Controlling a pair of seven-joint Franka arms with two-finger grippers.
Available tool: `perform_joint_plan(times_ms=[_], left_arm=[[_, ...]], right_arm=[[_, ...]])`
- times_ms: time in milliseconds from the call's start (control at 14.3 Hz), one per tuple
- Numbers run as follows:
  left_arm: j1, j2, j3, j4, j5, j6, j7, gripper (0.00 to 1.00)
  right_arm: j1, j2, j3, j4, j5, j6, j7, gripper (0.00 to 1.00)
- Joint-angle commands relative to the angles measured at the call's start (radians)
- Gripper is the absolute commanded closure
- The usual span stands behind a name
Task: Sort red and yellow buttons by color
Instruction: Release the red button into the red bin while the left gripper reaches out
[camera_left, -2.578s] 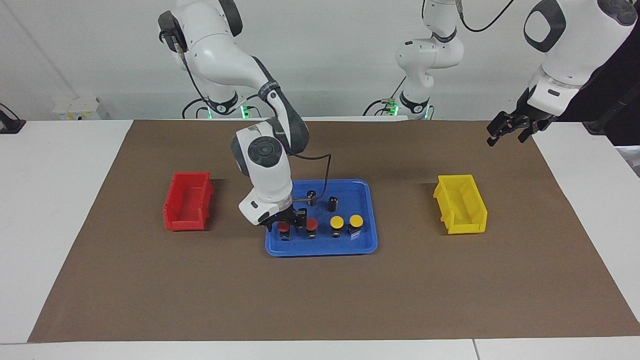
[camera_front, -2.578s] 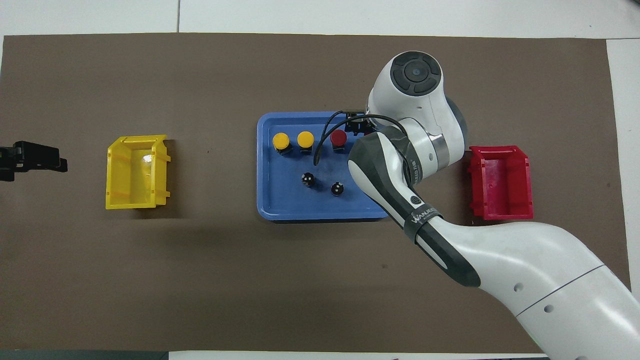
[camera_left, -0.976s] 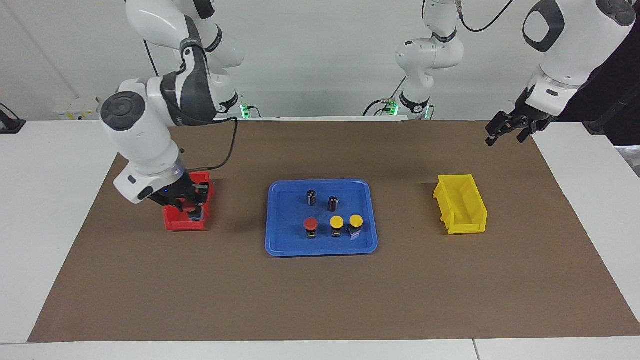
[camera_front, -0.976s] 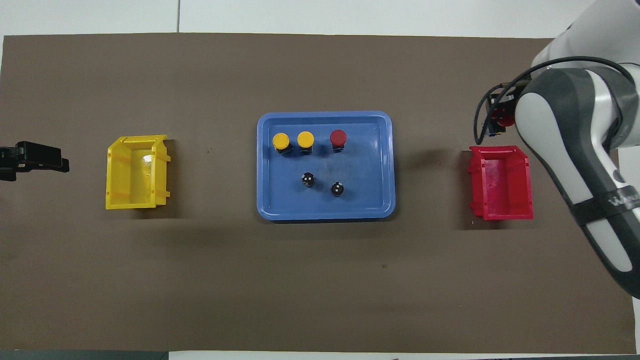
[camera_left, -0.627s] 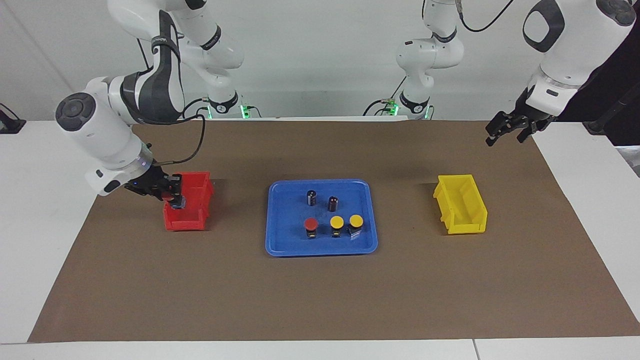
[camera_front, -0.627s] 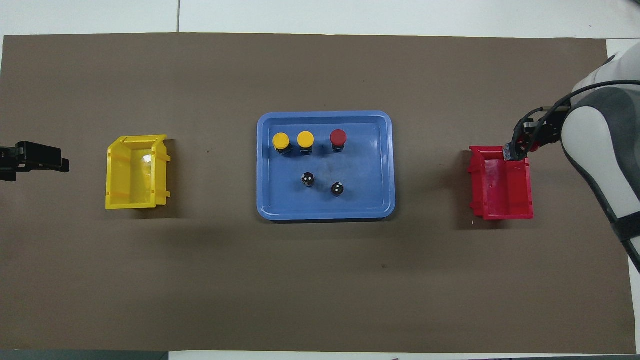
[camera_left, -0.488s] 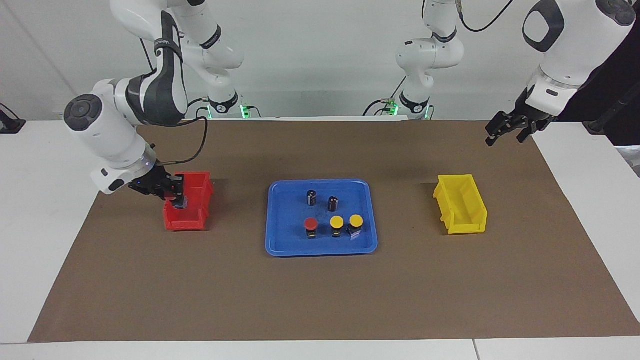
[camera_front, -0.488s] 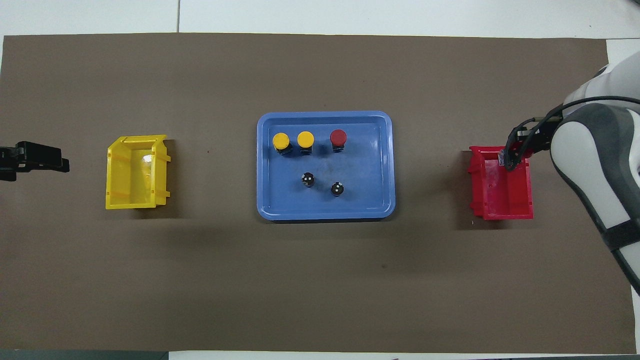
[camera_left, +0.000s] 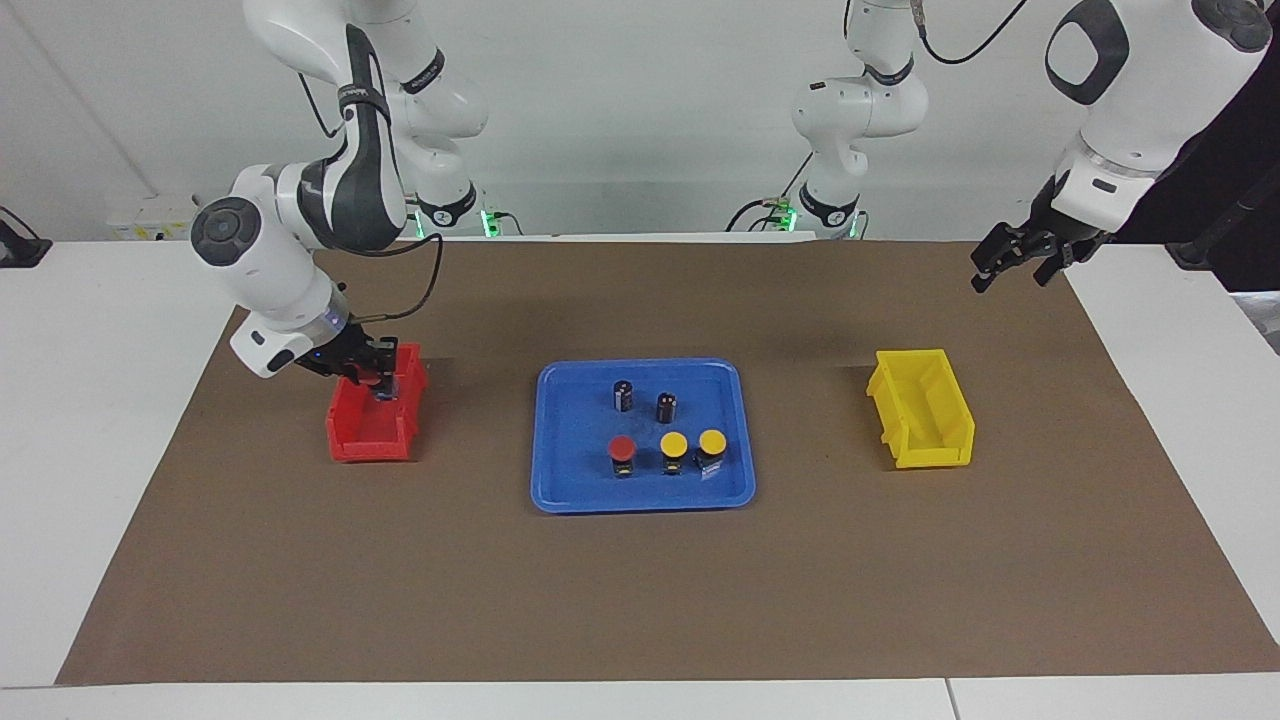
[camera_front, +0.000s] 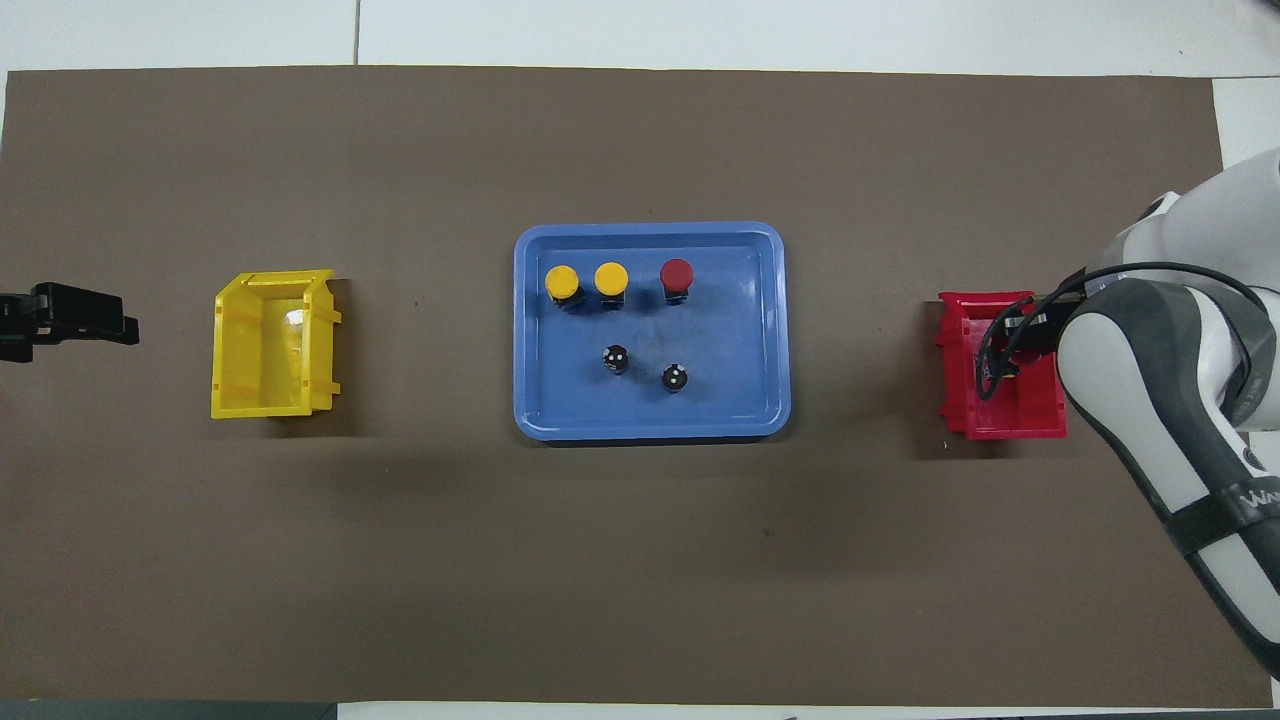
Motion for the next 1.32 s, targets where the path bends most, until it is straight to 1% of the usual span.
perform_joint_plan(times_ms=[0, 139, 557, 767, 906, 976, 1045, 1115, 1254], left_arm=[[0.001, -0.015, -0.002, -0.012, 0.008, -0.005, -0.005, 0.00], [0.001, -0.015, -0.002, -0.012, 0.008, -0.005, -0.005, 0.00], [-0.001, -0.015, -0.002, -0.012, 0.008, -0.005, -0.006, 0.00], [0.002, -0.020, -0.003, -0.021, 0.007, -0.010, -0.005, 0.00], [-0.021, -0.029, -0.008, -0.055, 0.007, 0.057, -0.014, 0.00], [-0.072, -0.017, -0.012, -0.057, 0.007, 0.080, -0.052, 0.01], [-0.137, -0.003, -0.012, -0.054, 0.007, 0.100, -0.145, 0.01], [-0.189, 0.032, -0.014, -0.047, 0.007, 0.138, -0.242, 0.01], [-0.286, 0.066, -0.014, -0.046, -0.001, 0.204, -0.340, 0.01]], right_arm=[[-0.013, -0.069, 0.003, -0.134, 0.005, 0.116, -0.056, 0.86], [-0.023, -0.085, 0.003, -0.183, 0.005, 0.171, -0.084, 0.86], [-0.024, -0.092, 0.002, -0.208, 0.005, 0.187, -0.096, 0.86], [-0.024, -0.100, 0.002, -0.246, 0.005, 0.240, -0.104, 0.86], [-0.024, -0.103, 0.002, -0.263, 0.003, 0.265, -0.116, 0.86], [-0.024, -0.103, 0.000, -0.263, 0.000, 0.267, -0.122, 0.86], [-0.024, -0.103, 0.000, -0.265, 0.000, 0.267, -0.124, 0.86], [-0.024, -0.103, 0.000, -0.269, 0.000, 0.270, -0.124, 0.86], [-0.023, -0.108, 0.000, -0.274, -0.001, 0.270, -0.124, 0.86]])
